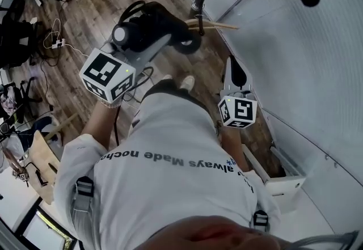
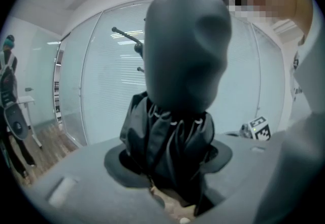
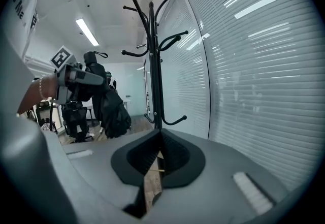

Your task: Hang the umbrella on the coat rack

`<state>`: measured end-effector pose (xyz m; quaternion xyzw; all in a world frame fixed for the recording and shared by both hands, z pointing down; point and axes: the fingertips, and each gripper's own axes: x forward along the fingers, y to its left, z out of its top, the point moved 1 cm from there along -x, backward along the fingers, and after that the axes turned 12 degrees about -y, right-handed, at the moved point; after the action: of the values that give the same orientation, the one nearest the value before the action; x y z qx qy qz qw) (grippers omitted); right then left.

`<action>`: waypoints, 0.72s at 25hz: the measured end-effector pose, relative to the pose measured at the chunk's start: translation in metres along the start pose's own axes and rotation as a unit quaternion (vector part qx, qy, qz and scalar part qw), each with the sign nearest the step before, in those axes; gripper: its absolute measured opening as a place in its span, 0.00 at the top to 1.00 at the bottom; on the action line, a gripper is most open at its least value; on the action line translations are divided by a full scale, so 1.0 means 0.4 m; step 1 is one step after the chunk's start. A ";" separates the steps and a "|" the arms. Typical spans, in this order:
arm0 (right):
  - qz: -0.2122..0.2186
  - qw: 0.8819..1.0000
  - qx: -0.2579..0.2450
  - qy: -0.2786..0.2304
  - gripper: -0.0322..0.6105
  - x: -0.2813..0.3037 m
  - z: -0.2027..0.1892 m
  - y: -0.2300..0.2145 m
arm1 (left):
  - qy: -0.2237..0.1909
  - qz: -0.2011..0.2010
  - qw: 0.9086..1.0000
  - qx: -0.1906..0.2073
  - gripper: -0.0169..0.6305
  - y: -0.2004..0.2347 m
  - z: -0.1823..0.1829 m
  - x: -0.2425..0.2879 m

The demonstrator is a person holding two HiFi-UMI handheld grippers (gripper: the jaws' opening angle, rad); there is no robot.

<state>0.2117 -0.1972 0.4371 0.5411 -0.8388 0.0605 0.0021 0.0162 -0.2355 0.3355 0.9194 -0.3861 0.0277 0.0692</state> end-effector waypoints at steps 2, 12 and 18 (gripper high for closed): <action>0.003 1.000 0.002 0.000 0.95 0.020 0.001 0.003 | -0.007 -0.001 1.000 0.011 0.60 0.021 0.046 0.009; -0.016 1.000 0.005 -0.015 0.95 0.101 0.049 0.037 | -0.024 -0.026 0.999 0.024 0.60 0.145 0.191 0.053; -0.020 0.999 -0.006 -0.024 0.95 0.113 0.097 0.045 | -0.014 -0.034 0.999 0.019 0.60 0.169 0.193 0.080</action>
<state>0.1789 -0.2350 0.3998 0.5591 -0.8279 0.0424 -0.0136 -0.0098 -0.3162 0.2695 0.9334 -0.3552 0.0200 0.0471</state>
